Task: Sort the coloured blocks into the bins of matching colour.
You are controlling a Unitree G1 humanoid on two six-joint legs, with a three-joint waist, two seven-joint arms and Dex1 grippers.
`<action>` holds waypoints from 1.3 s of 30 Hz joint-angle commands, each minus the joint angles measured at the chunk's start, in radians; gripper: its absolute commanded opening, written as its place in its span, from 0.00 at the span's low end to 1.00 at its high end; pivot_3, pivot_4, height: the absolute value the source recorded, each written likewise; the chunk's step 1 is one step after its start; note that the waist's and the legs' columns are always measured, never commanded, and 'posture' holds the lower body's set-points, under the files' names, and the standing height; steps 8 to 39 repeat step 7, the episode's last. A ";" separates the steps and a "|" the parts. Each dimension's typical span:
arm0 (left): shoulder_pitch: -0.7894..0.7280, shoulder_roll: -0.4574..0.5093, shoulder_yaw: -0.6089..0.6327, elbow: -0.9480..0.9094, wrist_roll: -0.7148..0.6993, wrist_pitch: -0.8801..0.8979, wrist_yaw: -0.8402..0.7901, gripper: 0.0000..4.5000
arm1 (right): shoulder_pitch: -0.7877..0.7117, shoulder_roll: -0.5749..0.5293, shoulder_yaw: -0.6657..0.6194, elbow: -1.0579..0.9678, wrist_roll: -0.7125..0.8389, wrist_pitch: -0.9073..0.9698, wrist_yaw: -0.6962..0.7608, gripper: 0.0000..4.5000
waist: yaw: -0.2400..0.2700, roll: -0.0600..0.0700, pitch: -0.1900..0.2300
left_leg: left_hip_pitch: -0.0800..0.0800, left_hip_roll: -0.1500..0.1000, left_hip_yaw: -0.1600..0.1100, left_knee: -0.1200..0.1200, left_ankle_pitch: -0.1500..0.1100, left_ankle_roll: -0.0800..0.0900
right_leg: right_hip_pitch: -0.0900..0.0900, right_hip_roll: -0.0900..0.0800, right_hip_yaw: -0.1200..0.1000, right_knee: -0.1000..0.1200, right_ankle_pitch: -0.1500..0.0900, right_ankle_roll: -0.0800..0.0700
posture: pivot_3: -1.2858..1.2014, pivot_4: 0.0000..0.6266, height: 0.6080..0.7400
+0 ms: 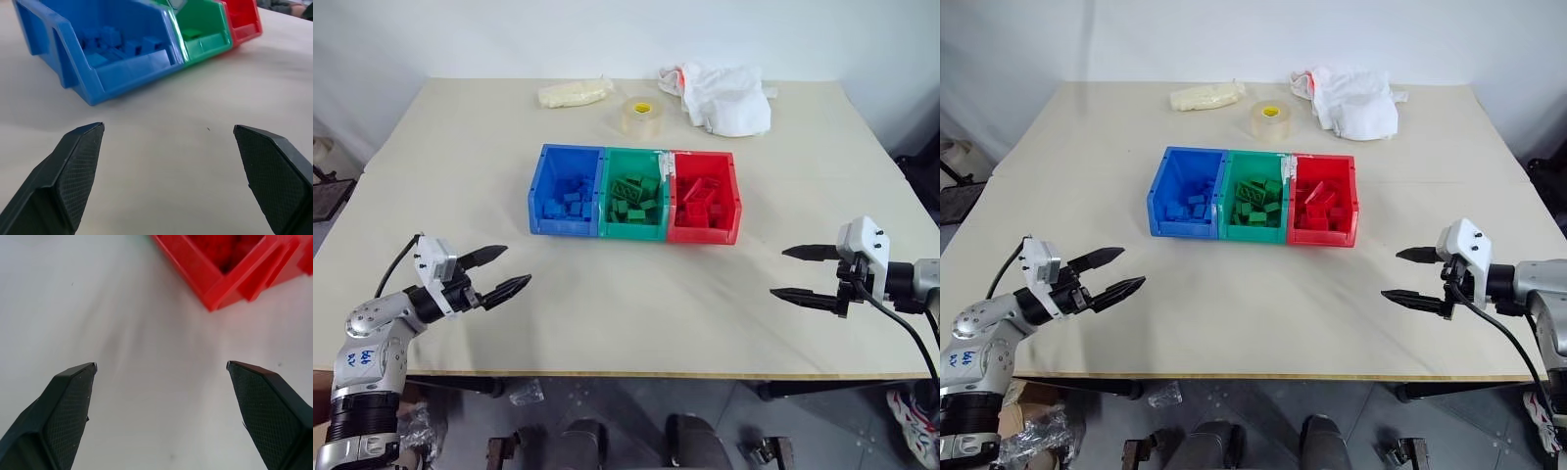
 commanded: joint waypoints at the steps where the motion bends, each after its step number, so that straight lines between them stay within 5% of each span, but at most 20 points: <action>1: 0.025 0.004 0.014 -0.064 -0.006 -0.003 0.006 1.00 | -0.005 -0.006 -0.022 -0.033 0.022 0.007 -0.007 0.99 | 0.001 0.000 0.000 | 0.000 0.000 0.000 0.000 0.000 0.000 | 0.000 0.000 0.000 0.000 0.000 0.000 | 0.52 0.24 1.00; 7: 0.079 0.034 0.031 -0.080 -0.023 -0.051 -0.096 1.00 | 0.020 -0.032 -0.018 -0.048 0.029 0.016 0.038 0.99 | 0.000 0.000 0.000 | 0.000 0.000 0.000 0.000 0.000 0.000 | 0.000 0.000 0.000 -0.001 0.000 0.000 | 0.52 0.24 1.00; 39: 0.079 0.034 0.031 -0.080 -0.023 -0.051 -0.096 1.00 | 0.020 -0.032 -0.018 -0.048 0.029 0.016 0.038 0.99 | 0.000 0.000 0.000 | 0.000 0.000 0.000 0.000 0.000 0.000 | 0.000 0.000 0.000 -0.001 0.000 0.000 | 0.52 0.24 1.00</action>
